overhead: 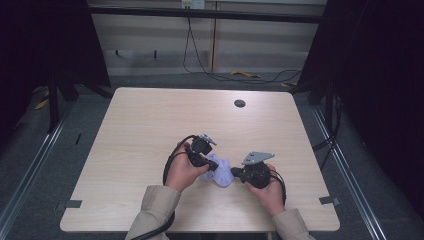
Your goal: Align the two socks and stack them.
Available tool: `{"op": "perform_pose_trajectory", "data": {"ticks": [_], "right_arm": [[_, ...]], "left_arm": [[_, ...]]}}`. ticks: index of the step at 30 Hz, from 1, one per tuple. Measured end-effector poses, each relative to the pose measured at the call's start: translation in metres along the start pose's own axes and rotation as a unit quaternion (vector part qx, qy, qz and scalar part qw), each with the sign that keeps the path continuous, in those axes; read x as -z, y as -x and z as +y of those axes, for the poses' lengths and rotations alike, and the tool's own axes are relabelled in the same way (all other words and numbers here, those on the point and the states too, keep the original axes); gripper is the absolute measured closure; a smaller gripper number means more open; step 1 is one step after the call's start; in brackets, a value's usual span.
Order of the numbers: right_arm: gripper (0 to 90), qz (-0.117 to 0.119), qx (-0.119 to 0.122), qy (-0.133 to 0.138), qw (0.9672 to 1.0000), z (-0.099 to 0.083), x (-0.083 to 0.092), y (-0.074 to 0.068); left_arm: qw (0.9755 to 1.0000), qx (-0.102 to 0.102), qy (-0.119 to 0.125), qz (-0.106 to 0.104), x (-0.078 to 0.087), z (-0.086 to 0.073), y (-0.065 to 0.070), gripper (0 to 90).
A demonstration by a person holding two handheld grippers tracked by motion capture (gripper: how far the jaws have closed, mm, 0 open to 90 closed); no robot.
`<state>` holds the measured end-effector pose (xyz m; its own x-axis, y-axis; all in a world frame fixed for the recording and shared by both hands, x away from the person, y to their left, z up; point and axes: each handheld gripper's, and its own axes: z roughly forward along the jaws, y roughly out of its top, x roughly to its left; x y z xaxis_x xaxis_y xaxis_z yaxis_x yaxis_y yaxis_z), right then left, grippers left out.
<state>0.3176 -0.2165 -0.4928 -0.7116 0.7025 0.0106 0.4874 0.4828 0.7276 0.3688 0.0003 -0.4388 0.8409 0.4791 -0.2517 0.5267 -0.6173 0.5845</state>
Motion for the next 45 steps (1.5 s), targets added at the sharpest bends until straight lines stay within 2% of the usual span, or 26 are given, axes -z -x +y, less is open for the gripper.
{"op": "perform_pose_trajectory", "data": {"ticks": [1,2,9,17,22,26,29,33,35,36,40,41,42,43,45], "right_arm": [[88.0,0.0,0.001,0.0,1.0,0.0,0.0,0.0],[88.1,0.001,-0.001,0.001,1.0,0.0,0.0,0.0],[88.2,0.004,-0.006,0.005,1.0,-0.002,0.0,0.001],[88.1,0.006,-0.005,0.012,0.9999,-0.004,0.0,0.001],[88.0,0.004,-0.004,0.014,0.9999,-0.005,0.0,0.001],[87.9,0.003,-0.003,0.015,0.9999,-0.005,0.0,0.0],[87.9,0.002,-0.001,0.014,0.9999,-0.005,0.0,0.0],[87.8,0.002,-0.001,0.014,0.9999,-0.005,0.0,0.0],[87.9,0.002,0.0,0.014,0.9999,-0.005,0.0,0.0],[87.9,0.002,0.0,0.013,0.9999,-0.005,0.0,0.0],[87.9,0.003,0.0,0.013,0.9999,-0.005,0.0,0.0],[88.0,0.005,-0.003,0.015,0.9999,-0.005,0.0,0.001],[88.0,0.004,-0.003,0.015,0.9999,-0.005,0.0,0.001],[88.0,0.004,-0.002,0.014,0.9999,-0.005,0.0,0.001],[88.0,0.002,0.001,0.012,0.9999,-0.005,0.0,0.0]], "left_arm": [[1.0,0.001,0.0,-0.002,-0.001,0.001,0.002,86.2],[1.0,-0.006,-0.004,-0.003,-0.004,0.004,0.005,86.1],[0.9998,-0.011,-0.015,-0.008,-0.017,0.009,0.01,86.1],[0.9997,-0.006,-0.023,-0.007,-0.036,0.009,0.013,85.8],[0.9995,-0.013,-0.025,-0.014,-0.04,0.009,0.018,85.3],[0.9995,-0.015,-0.025,-0.01,-0.042,0.008,0.017,84.6],[0.9994,-0.021,-0.022,-0.014,-0.044,0.008,0.019,78.7],[0.9995,-0.021,-0.017,-0.014,-0.041,0.007,0.02,78.8],[0.9997,-0.02,-0.011,-0.013,-0.038,0.007,0.02,74.4],[0.9997,-0.017,-0.011,-0.016,-0.037,0.006,0.02,75.0],[0.9997,-0.018,0.004,-0.016,-0.027,0.006,0.02,73.7],[0.9997,-0.015,0.017,-0.009,-0.021,0.006,0.02,72.8],[0.9997,-0.015,0.017,-0.009,-0.021,0.006,0.02,71.9],[0.9996,-0.013,0.025,0.003,-0.015,0.005,0.017,71.6],[0.9995,-0.011,0.023,0.019,-0.013,0.003,0.012,74.0]]}}
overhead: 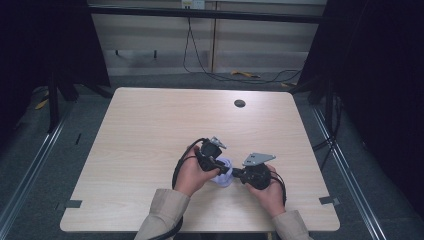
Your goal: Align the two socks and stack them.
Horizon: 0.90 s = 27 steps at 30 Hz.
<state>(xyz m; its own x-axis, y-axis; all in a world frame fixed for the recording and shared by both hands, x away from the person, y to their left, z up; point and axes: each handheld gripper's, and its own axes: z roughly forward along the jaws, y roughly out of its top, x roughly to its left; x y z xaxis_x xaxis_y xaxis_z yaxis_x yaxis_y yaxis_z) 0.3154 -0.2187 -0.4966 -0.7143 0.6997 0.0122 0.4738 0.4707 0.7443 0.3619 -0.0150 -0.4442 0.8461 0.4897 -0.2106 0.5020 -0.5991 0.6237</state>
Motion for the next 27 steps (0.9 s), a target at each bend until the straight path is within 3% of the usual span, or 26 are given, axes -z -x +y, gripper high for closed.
{"op": "perform_pose_trajectory", "data": {"ticks": [1,2,6,7,10,12,13,19,22,24,27], "right_arm": [[87.9,0.0,0.0,0.0,1.0,0.0,0.0,0.0],[88.0,0.0,0.001,0.0,1.0,0.0,0.0,0.0],[88.0,-0.001,0.0,0.0,1.0,0.0,0.0,0.0],[88.0,-0.001,0.002,0.001,1.0,0.0,0.0,0.0],[87.9,-0.001,0.002,0.002,1.0,-0.001,0.0,0.0],[87.4,-0.001,0.003,0.002,1.0,-0.001,0.001,0.0],[86.8,-0.003,0.004,0.003,1.0,-0.002,0.001,-0.001],[81.3,-0.015,-0.004,0.009,0.9998,-0.006,0.01,0.005],[79.3,-0.03,-0.014,0.02,0.9993,-0.013,0.024,0.013],[77.6,-0.039,-0.011,0.018,0.999,-0.015,0.03,0.015],[74.2,-0.045,-0.012,0.014,0.9988,-0.02,0.033,0.018]], "left_arm": [[1.0,0.0,0.0,0.0,0.0,0.0,0.0,74.5],[0.9998,0.006,-0.009,0.016,-0.002,-0.003,-0.004,75.7],[0.9996,-0.001,-0.018,0.023,-0.013,-0.006,-0.004,72.4],[0.9991,-0.015,-0.023,0.032,-0.022,-0.006,-0.001,70.3],[0.9992,-0.014,-0.022,0.032,-0.028,-0.006,0.002,67.6],[0.9986,-0.025,-0.029,0.037,-0.033,-0.005,0.004,60.9],[0.9975,-0.034,-0.035,0.051,-0.036,-0.004,0.005,57.6],[0.997,-0.032,-0.041,0.057,-0.04,-0.003,0.007,44.2],[0.9969,-0.027,-0.043,0.061,-0.042,-0.002,0.008,39.6],[0.9978,-0.016,-0.021,0.061,-0.042,0.0,0.01,34.0],[0.9978,-0.012,-0.014,0.063,-0.042,0.0,0.01,30.3]]}}
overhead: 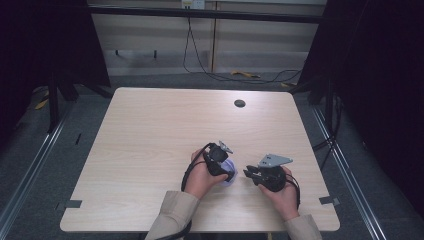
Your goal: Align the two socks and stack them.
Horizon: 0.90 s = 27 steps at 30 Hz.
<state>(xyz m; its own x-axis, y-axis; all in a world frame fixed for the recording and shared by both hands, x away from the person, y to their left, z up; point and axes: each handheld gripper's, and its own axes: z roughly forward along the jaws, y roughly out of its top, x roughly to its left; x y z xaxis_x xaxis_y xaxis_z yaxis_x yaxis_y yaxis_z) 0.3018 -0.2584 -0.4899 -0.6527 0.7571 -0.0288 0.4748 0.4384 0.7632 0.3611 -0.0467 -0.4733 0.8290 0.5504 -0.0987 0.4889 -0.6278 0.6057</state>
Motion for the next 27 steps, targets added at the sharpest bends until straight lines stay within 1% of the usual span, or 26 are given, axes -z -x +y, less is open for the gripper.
{"op": "perform_pose_trajectory", "data": {"ticks": [1,2,3,5,6,7,8,9,10,11,12,13,14,16,17,19,20,23,24,25,26,27], "right_arm": [[73.7,-0.001,-0.001,-0.001,1.0,-0.001,0.0,0.001],[72.0,-0.002,-0.003,-0.002,1.0,-0.002,0.0,0.001],[70.1,-0.002,-0.005,-0.004,1.0,-0.003,0.0,0.002],[66.1,-0.004,-0.004,-0.01,0.9999,-0.004,0.0,0.002],[63.9,-0.005,-0.003,-0.012,0.9999,-0.004,-0.001,0.002],[61.4,-0.007,-0.003,-0.013,0.9999,-0.004,-0.001,0.002],[59.2,-0.007,-0.01,-0.014,0.9998,-0.004,-0.001,0.002],[57.4,-0.006,-0.013,-0.014,0.9998,-0.005,-0.001,0.003],[56.3,-0.006,-0.016,-0.012,0.9998,-0.005,-0.001,0.003],[55.3,-0.006,-0.018,-0.012,0.9997,-0.005,0.0,0.003],[55.3,-0.006,-0.018,-0.012,0.9997,-0.005,0.0,0.003],[54.3,-0.006,-0.018,-0.012,0.9997,-0.005,0.0,0.003],[53.1,-0.007,-0.018,-0.011,0.9998,-0.005,0.001,0.003],[52.7,-0.007,-0.018,-0.011,0.9998,-0.005,0.001,0.003],[51.8,-0.009,-0.019,-0.011,0.9997,-0.004,0.001,0.003],[49.3,-0.007,-0.018,-0.013,0.9997,-0.004,0.0,0.003],[46.7,-0.01,-0.018,-0.016,0.9997,-0.004,0.0,0.003],[44.3,-0.01,-0.019,-0.015,0.9997,-0.005,0.0,0.004],[42.2,-0.01,-0.022,-0.012,0.9996,-0.004,0.001,0.004],[42.2,-0.01,-0.022,-0.012,0.9996,-0.004,0.001,0.004],[39.5,-0.01,-0.026,-0.008,0.9996,-0.004,0.003,0.005],[38.3,-0.011,-0.028,-0.008,0.9995,-0.004,0.004,0.006]], "left_arm": [[1.0,0.003,-0.001,0.005,-0.002,0.0,0.0,29.3],[1.0,0.005,-0.004,0.005,-0.005,-0.001,0.0,28.6],[1.0,0.002,-0.007,0.002,-0.009,-0.003,0.0,28.0],[1.0,-0.003,-0.005,0.007,-0.01,-0.003,0.001,27.7],[1.0,-0.002,-0.009,0.001,-0.009,-0.003,0.001,27.6],[1.0,-0.002,-0.009,0.001,-0.009,-0.003,0.001,27.3],[1.0,0.0,0.0,0.001,-0.007,-0.003,0.0,27.3],[0.9999,0.005,0.015,-0.002,0.0,-0.002,-0.002,27.8],[0.9999,0.005,0.015,-0.002,0.0,-0.002,-0.002,28.5],[0.9997,0.004,0.025,0.005,0.005,-0.002,-0.004,30.0],[0.9995,0.002,0.032,0.007,0.01,-0.002,-0.006,30.0],[0.9992,0.005,0.037,0.012,0.014,-0.003,-0.008,32.7],[0.9991,0.009,0.038,0.015,0.017,-0.005,-0.011,33.5],[0.9993,0.008,0.034,0.012,0.016,-0.007,-0.012,33.8],[0.9996,0.002,0.027,0.011,0.016,-0.009,-0.012,35.2],[0.9998,-0.002,0.011,0.014,0.01,-0.015,-0.011,36.0],[0.9999,-0.009,0.005,0.014,0.005,-0.02,-0.01,35.7],[0.9998,-0.009,0.013,0.012,0.005,-0.022,-0.01,35.0],[0.9998,-0.005,0.018,0.009,0.008,-0.022,-0.01,32.1],[0.9998,-0.005,0.018,0.009,0.008,-0.022,-0.01,30.0],[0.9997,-0.002,0.025,0.004,0.016,-0.022,-0.013,29.4],[0.9997,-0.002,0.025,0.004,0.016,-0.022,-0.013,27.8]]}}
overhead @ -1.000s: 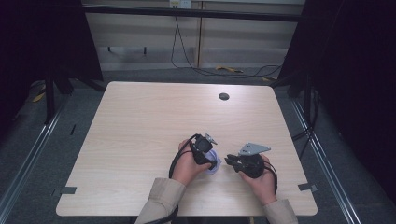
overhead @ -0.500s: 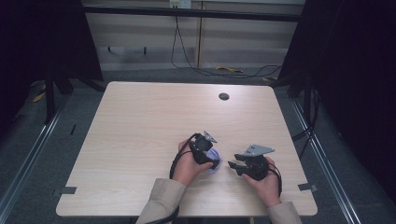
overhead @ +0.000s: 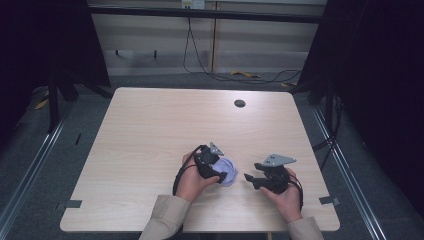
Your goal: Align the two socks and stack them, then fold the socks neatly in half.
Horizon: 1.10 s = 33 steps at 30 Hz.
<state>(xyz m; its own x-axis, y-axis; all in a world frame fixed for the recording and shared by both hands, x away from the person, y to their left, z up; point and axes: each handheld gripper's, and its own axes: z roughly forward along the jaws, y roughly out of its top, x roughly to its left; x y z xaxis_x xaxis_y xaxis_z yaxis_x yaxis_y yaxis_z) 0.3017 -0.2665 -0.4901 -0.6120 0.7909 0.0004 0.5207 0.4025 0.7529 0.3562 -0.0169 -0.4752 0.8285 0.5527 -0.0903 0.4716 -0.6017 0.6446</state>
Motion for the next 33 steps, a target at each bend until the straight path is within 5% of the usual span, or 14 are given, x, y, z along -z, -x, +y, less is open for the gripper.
{"op": "perform_pose_trajectory", "data": {"ticks": [16,33], "right_arm": [[28.1,0.007,-0.026,0.001,0.9996,-0.002,0.003,0.009],[23.4,0.013,-0.014,-0.005,0.9998,-0.002,0.007,0.009]], "left_arm": [[0.999,0.027,0.032,0.011,0.04,-0.017,-0.024,19.6],[0.9982,0.041,0.039,0.021,0.058,-0.037,-0.039,18.9]]}}
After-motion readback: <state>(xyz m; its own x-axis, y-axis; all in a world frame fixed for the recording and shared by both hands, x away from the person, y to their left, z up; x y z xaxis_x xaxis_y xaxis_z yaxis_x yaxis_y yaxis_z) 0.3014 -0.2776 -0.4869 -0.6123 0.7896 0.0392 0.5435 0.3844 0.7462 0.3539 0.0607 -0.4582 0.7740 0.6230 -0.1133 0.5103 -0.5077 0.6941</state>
